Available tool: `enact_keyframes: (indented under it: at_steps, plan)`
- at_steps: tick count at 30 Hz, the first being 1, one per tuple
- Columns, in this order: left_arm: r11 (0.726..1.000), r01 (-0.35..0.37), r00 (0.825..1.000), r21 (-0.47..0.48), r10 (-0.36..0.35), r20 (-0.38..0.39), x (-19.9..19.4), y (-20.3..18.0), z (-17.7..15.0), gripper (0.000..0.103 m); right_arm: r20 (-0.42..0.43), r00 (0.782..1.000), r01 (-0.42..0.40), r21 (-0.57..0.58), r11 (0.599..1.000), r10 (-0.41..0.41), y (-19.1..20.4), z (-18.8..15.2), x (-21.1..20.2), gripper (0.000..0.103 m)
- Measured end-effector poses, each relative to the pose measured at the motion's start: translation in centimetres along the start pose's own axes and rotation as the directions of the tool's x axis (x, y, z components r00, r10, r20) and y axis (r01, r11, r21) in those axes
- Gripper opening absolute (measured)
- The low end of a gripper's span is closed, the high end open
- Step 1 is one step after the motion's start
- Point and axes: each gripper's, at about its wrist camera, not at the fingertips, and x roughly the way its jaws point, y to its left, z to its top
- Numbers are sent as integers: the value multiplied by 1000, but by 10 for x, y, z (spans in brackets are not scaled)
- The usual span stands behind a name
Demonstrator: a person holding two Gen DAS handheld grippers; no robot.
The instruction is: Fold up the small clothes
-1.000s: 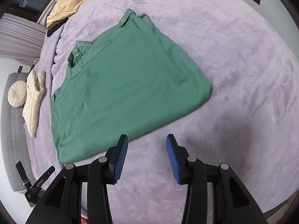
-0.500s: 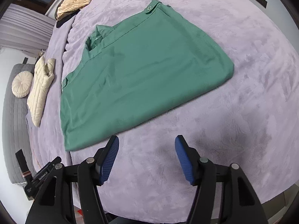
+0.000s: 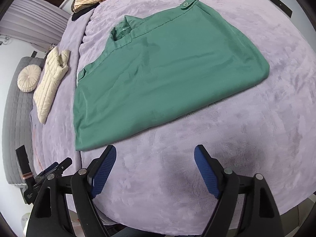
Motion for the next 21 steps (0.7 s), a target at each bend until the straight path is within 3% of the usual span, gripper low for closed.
enact_keyframes:
  at_steps: [11,16,21]
  plan:
    - [1000,25,999,1,-25,-27,9,5,0,102,-62,995,-74,38,997,76,12,-17,26,86]
    - [1000,-12,1000,10,12,-24,18,9,1,102,-90,990,-99,69,993,105,17,-23,39,86]
    - [999,21,999,24,-20,-44,26,12,1,102,-120,982,-131,103,986,143,22,-27,55,86]
